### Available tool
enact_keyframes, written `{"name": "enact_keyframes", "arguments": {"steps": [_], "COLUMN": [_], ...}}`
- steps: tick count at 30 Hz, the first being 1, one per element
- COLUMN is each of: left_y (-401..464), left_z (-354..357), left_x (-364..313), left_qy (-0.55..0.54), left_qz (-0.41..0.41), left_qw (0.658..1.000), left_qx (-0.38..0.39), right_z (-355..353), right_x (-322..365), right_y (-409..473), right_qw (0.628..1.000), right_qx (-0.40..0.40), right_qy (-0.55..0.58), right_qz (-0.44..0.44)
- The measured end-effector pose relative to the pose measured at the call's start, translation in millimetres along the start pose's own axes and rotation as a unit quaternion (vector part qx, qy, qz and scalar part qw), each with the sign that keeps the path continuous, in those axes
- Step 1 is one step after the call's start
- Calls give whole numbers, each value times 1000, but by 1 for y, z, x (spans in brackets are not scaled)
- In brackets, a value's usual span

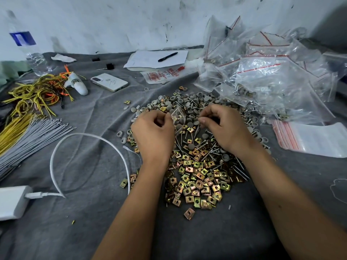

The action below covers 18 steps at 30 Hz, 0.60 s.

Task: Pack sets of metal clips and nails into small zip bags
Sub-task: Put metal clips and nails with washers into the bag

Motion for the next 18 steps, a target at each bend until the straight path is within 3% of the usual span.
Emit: {"name": "enact_keyframes", "arguments": {"steps": [6, 10, 15, 18], "left_y": [2, 2, 2, 2], "left_z": [-2, -2, -1, 2], "left_x": [3, 4, 3, 3], "left_qy": [-15, -17, -13, -7], "left_qz": [-17, -27, -19, -16], "left_qw": [1000, 999, 1000, 1000], "left_qx": [-19, -17, -15, -5], "right_z": [7, 19, 26, 22], "right_x": [4, 10, 11, 15], "right_y": [-2, -3, -3, -5], "right_qw": [991, 967, 962, 976], "right_qx": [18, 90, 153, 118], "right_qy": [-127, -210, -193, -140], "right_qz": [-41, -113, -119, -116]}}
Point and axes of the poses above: each hand's wrist, its own y-axis towards the middle knuckle, its own z-axis out of the palm, x = y × z, the point moved 6 cm from there along y, towards the middle knuckle, and after that the axes turned 12 degrees about -y, right-handed, at the moved point
